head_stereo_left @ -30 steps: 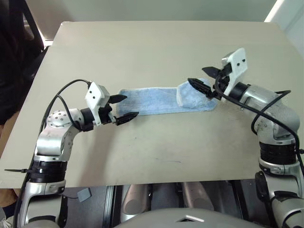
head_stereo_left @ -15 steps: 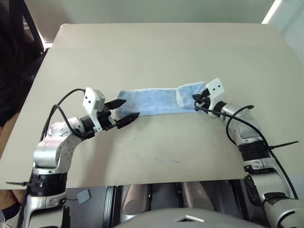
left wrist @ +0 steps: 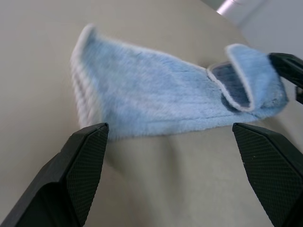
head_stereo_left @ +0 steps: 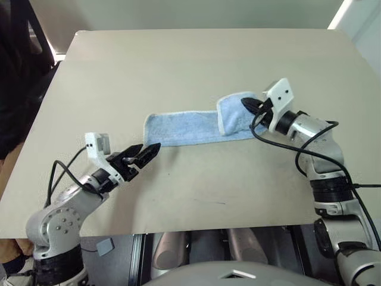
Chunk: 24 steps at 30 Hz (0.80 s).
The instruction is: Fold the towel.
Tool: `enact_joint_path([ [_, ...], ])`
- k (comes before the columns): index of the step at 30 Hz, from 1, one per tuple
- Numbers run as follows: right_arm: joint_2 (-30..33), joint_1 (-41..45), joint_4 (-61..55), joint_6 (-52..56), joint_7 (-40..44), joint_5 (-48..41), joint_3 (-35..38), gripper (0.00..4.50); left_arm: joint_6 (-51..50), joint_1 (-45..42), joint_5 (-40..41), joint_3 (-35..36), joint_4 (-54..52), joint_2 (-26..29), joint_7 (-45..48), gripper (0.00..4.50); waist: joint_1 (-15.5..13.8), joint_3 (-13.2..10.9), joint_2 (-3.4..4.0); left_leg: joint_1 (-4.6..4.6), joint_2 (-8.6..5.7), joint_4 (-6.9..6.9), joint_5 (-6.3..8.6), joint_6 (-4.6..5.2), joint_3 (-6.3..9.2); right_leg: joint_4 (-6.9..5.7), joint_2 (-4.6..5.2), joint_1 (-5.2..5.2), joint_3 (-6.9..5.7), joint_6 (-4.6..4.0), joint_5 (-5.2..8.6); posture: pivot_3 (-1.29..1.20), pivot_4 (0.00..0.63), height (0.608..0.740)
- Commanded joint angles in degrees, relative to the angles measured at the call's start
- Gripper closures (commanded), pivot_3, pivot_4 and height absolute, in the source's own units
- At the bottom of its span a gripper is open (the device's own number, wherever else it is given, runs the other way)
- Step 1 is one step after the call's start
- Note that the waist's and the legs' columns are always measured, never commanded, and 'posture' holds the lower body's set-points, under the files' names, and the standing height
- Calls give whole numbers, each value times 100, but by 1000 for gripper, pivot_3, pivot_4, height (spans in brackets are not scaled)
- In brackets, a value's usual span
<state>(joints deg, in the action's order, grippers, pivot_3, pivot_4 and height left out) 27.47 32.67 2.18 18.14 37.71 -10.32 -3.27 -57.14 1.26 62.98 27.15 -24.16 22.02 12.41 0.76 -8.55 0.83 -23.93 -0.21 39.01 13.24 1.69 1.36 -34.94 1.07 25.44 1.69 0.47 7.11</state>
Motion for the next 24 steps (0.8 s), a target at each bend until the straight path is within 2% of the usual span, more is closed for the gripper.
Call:
enact_joint_path([
  [1, 47, 192, -266, -157, 129, -124, 163, 4486, -270, -24, 1038, 194, -61, -212, -1037, 0, -1, 0, -1, 4, 0, 0, 0, -1, 0, 0, 0, -5, 0, 1, 0, 0, 150, 736],
  [4, 125, 184, -16, -189, 170, 89, 9, 4486, -281, 11, 1308, -20, -183, -276, -1532, 0, -4, -1, -1, 22, 0, -4, 0, -2, 0, 1, -1, -21, 1, 18, 12, 0, 150, 736],
  [10, -13, -6, 438, -221, 185, 246, -135, 4486, -60, 7, 1636, -195, -254, -178, -1866, 0, -7, -1, -2, 35, 0, -4, 0, -7, 0, 3, -4, -32, 2, 37, 24, 0, 150, 736],
  [11, -50, -50, 486, -203, 189, 250, -157, 4321, -37, 0, 1665, -207, -246, -156, -1895, 0, -7, -1, -2, 37, 0, -5, 1, -9, 0, 2, -5, -32, 2, 49, 32, 0, 150, 736],
  [13, -82, -133, 520, -176, 242, 261, -229, 3917, 0, -12, 1719, -239, -240, -122, -1949, 0, -7, -1, -1, 42, 1, -7, 3, -13, 1, 1, -7, -35, 3, 49, 35, 0, 150, 736],
  [18, -55, -299, 437, -193, 308, 333, -332, 2203, 97, 1, 1866, -335, -236, -65, -2089, 0, -5, -2, -1, 43, 1, -8, 6, -17, 1, 3, -8, -36, 4, 50, 37, 0, 150, 736],
  [24, -65, -283, 169, -426, 25, 337, -61, 110, 257, -35, 2163, -400, -93, -116, -2538, 0, -6, -3, 0, 43, 1, -8, 9, -22, 1, 3, -8, -36, 5, 48, 39, 0, 150, 736],
])
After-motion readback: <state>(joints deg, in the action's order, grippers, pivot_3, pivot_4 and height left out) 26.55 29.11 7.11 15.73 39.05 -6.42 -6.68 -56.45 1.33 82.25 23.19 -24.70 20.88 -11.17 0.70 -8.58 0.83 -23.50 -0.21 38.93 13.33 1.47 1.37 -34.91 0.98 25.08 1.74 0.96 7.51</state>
